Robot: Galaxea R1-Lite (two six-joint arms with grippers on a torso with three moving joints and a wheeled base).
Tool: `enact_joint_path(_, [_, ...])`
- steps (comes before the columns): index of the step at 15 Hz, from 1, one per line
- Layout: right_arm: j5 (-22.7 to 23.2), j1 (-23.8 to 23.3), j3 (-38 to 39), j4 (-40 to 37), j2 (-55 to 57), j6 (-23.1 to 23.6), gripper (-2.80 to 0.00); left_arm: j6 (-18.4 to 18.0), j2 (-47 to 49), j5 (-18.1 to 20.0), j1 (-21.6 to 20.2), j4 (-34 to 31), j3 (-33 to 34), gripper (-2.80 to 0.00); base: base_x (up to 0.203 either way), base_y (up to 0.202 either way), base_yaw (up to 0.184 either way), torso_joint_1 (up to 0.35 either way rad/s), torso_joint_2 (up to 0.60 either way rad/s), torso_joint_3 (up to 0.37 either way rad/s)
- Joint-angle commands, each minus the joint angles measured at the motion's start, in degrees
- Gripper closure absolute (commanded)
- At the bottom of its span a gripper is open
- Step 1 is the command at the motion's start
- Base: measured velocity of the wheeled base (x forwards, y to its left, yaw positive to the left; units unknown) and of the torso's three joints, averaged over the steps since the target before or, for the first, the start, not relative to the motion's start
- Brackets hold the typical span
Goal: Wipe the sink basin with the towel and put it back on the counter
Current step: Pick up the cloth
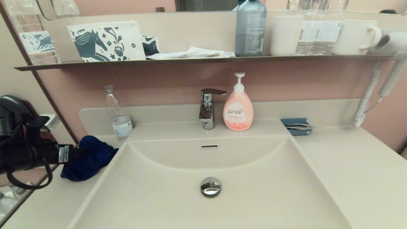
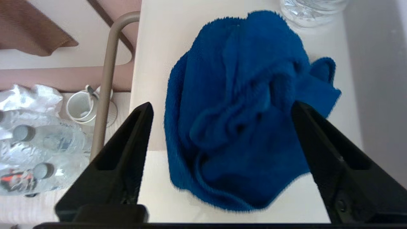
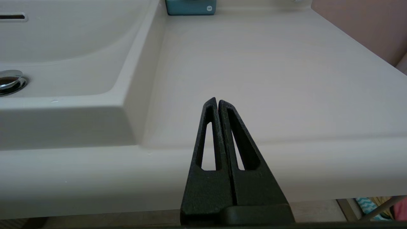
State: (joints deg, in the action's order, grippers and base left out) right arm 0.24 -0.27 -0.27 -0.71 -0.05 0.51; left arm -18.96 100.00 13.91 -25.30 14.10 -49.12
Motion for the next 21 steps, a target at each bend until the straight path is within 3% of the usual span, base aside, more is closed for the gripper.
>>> enact_joint_path(1, [0.02,0.00,0.01,0.00,0.05,0.02,0.00,-0.12,2.13,1.38,-0.05,0.00,-0.80,-2.80,0.000,0.000,0.000,0.000,0.00,0.000])
enact_joint_path(7, [0.02,0.00,0.01,0.00,0.05,0.02,0.00,-0.47,5.22,4.28,0.51,1.90,-0.89,-2.80,0.000,0.000,0.000,0.000,0.00,0.000])
enact_joint_path(13, [0.02,0.00,0.01,0.00,0.05,0.02,0.00,-0.47,8.94,4.38,0.60,7.05,-0.97,-2.80,0.000,0.000,0.000,0.000,0.00,0.000])
enact_joint_path(14, [0.02,0.00,0.01,0.00,0.05,0.02,0.00,-0.47,9.42,4.37,0.51,7.16,-1.06,0.00,0.000,0.000,0.000,0.000,0.00,0.000])
enact_joint_path(21, [0.02,0.00,-0.04,0.00,0.05,0.02,0.00,-0.28,6.80,4.39,0.25,7.50,-1.32,0.00,0.000,0.000,0.000,0.000,0.00,0.000])
